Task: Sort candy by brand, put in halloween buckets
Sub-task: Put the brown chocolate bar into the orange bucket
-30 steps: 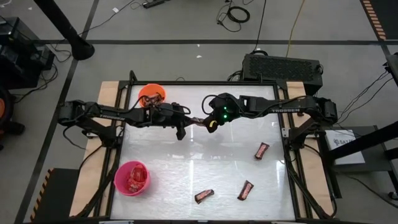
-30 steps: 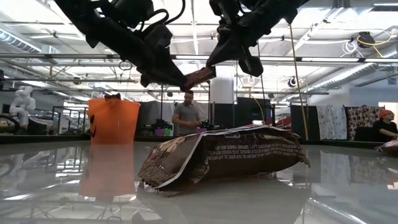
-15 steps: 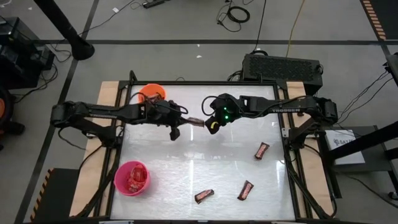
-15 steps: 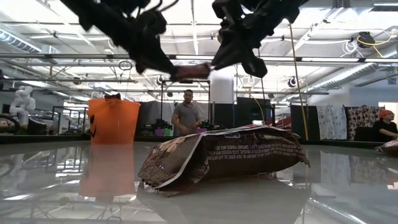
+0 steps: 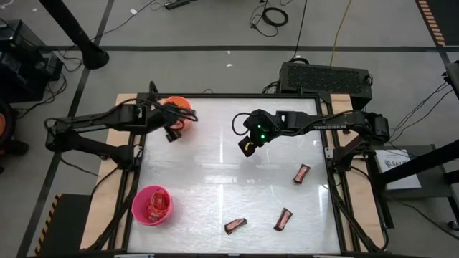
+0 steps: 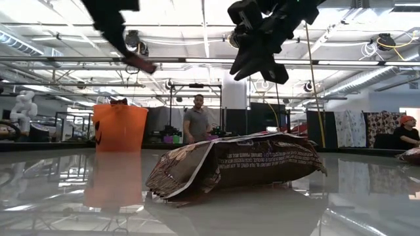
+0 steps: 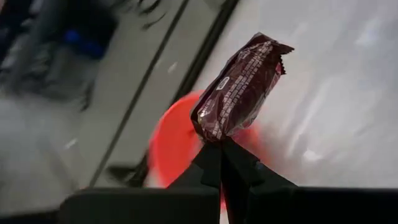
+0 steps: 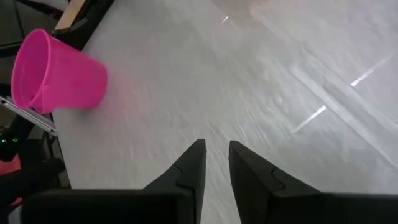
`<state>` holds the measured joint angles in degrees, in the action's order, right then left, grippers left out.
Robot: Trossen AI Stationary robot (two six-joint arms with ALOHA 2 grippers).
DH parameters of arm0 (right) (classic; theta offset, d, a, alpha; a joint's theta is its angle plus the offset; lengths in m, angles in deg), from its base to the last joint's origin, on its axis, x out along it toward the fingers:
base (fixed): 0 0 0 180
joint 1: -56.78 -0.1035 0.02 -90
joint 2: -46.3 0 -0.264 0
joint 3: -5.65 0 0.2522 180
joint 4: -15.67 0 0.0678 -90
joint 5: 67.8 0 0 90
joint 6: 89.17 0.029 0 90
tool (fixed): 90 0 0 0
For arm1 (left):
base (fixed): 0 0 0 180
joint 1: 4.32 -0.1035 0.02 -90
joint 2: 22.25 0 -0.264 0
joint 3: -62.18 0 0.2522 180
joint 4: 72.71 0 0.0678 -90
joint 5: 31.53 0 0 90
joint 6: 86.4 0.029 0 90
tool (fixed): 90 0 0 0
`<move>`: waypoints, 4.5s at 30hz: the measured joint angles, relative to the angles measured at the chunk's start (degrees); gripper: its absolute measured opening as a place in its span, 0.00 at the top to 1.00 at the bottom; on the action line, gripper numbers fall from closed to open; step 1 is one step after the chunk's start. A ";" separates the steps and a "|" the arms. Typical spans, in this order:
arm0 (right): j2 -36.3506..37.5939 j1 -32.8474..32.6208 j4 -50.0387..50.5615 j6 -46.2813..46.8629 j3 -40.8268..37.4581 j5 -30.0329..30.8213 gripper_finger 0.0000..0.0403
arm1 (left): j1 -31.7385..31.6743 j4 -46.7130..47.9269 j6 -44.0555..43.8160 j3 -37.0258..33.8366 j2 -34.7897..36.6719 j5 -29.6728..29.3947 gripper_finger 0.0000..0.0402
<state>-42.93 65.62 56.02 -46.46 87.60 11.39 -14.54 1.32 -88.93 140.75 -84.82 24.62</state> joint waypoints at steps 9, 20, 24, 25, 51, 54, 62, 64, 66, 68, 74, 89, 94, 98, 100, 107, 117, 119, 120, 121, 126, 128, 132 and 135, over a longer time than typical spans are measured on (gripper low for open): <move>0.00 0.00 -0.20 0.30 -0.02 0.17 0.84 | -10.19 6.51 2.36 -3.12 -0.04 -0.04 1.00; 0.00 -1.52 -0.20 1.85 -0.09 0.11 0.84 | -18.74 6.10 3.11 -3.27 -4.29 5.34 0.92; 0.00 -3.01 -0.18 1.86 -0.09 0.11 0.84 | -18.73 6.02 3.16 -3.27 -4.43 5.38 0.83; 0.00 -3.35 -0.18 1.86 -0.09 0.11 0.84 | -18.73 5.96 3.18 -3.27 -4.43 5.36 0.81; -0.02 -22.70 28.62 16.56 -0.09 -5.91 0.84 | -5.16 -27.13 -1.37 -3.31 -3.03 57.22 0.66; -0.02 -26.76 25.52 19.90 -0.09 -5.57 0.84 | -1.65 -30.00 1.03 -3.31 -3.10 56.08 0.66; -1.20 -34.80 22.36 43.49 -1.92 -2.85 0.76 | 1.77 -34.30 4.45 -3.31 -5.57 51.54 0.66; -2.27 -36.46 21.89 47.90 -2.23 -3.08 0.71 | 2.12 -34.38 4.47 -3.31 -6.70 51.54 0.66; -3.20 -37.72 22.02 51.13 -2.23 -3.20 0.66 | 2.16 -34.58 4.51 -3.31 -7.79 51.54 0.66; -4.00 -38.75 22.93 53.78 -2.29 -3.78 0.61 | 2.14 -34.65 4.64 -3.31 -8.87 51.76 0.66; -5.35 -41.25 22.48 57.17 -2.29 -6.29 0.46 | 2.16 -36.21 4.55 -3.31 -11.60 54.62 0.66; -7.54 -43.85 18.81 63.77 -5.79 -7.62 0.40 | 3.32 -43.06 4.49 -3.31 -12.78 54.84 0.66; -7.54 -43.84 18.85 64.62 -5.79 -3.91 0.40 | 3.28 -43.40 4.44 -3.31 -12.78 54.84 0.66; -7.52 -43.69 18.40 66.38 -6.92 -1.17 0.40 | 3.28 -44.12 4.37 -3.31 -12.78 54.84 0.66; -7.54 -43.69 17.06 66.79 -8.60 -1.27 0.40 | 3.28 -44.68 4.24 -3.31 -12.78 54.84 0.66; -7.54 -43.71 6.24 68.43 -14.50 -1.22 0.40 | 3.28 -45.41 2.21 -3.31 -12.78 54.82 0.66; -7.43 -42.59 5.00 66.26 -16.28 -1.56 0.68 | 3.28 -45.29 1.38 -3.31 -12.78 54.78 0.66; -7.42 -41.74 4.80 64.81 -16.26 -0.24 0.79 | 3.28 -45.29 1.40 -3.31 -12.78 54.78 0.66; -7.41 -41.27 4.72 64.22 -16.26 0.72 0.84 | 3.28 -45.29 1.41 -3.31 -12.78 54.78 0.66; -7.41 -40.82 4.66 63.84 -16.26 1.71 0.89 | 3.28 -45.29 1.41 -3.31 -12.78 54.77 0.66; -6.82 -37.12 2.24 59.59 -16.35 6.71 0.97 | 3.28 -45.29 0.95 -3.31 -12.78 54.75 0.66; -6.31 -35.38 0.30 57.81 -16.39 9.12 0.97 | 3.28 -45.51 -1.93 -3.31 -12.78 54.73 0.66; -5.24 -31.63 -6.77 52.55 -16.37 14.07 0.99 | 3.28 -45.77 -8.75 -3.20 -13.71 54.72 0.66; -5.06 -28.16 -12.66 46.59 -16.34 17.09 0.99 | 3.30 -44.94 -14.35 -3.20 -15.59 54.71 0.66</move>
<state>-48.00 37.46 43.36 0.12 71.26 28.49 -11.24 -43.62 -103.28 137.55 -100.41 79.33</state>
